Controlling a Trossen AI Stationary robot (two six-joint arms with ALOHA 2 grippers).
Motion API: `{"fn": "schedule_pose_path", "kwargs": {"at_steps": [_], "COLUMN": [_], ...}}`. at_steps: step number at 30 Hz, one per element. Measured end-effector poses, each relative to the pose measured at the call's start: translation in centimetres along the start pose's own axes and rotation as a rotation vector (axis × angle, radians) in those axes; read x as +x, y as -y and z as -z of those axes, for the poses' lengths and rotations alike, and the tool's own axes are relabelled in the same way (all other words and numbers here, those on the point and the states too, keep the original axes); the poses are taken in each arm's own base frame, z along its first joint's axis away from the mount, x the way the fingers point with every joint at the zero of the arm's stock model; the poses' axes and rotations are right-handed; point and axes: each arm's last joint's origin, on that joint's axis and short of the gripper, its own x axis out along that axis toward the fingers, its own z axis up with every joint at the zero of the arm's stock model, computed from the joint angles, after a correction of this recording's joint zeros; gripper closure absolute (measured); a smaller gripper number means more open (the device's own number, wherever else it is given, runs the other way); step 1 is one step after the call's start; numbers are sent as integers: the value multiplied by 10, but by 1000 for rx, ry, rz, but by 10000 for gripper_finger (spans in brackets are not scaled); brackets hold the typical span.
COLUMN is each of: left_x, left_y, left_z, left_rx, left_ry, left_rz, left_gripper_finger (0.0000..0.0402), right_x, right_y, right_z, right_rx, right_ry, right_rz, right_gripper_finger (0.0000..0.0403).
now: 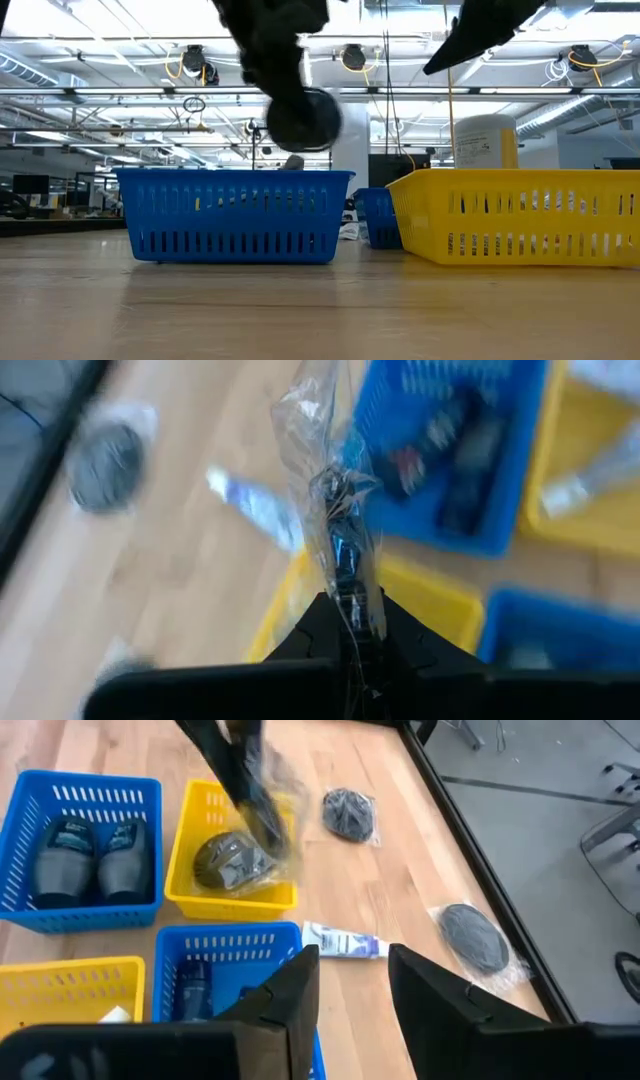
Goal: Pick & Place Travel size toiletries
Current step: Put the black hairbrush into the top yellow basket
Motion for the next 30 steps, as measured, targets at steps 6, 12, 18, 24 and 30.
{"fn": "schedule_pose_path", "kwargs": {"at_steps": [6, 12, 18, 24, 30], "left_x": [-12, -6, 8, 20, 27], "left_y": [-7, -11, -26, -39, -40], "left_z": [9, 13, 21, 32, 38], "left_rx": [37, 128, 115, 79, 105], "left_ry": [-110, -177, -222, -277, -279], "left_rz": [69, 209, 192, 205, 289], "left_gripper_finger": [391, 382, 391, 376, 391], "right_x": [0, 0, 0, 0, 0], "right_y": [0, 0, 0, 0, 0], "right_z": [0, -1, -1, -1, -1], "right_rx": [2, 4, 16, 17, 17], "right_ry": [4, 9, 9, 10, 10], "right_rz": [0, -1, -5, -5, -6], "right_gripper_finger": [291, 289, 293, 291, 293]}}
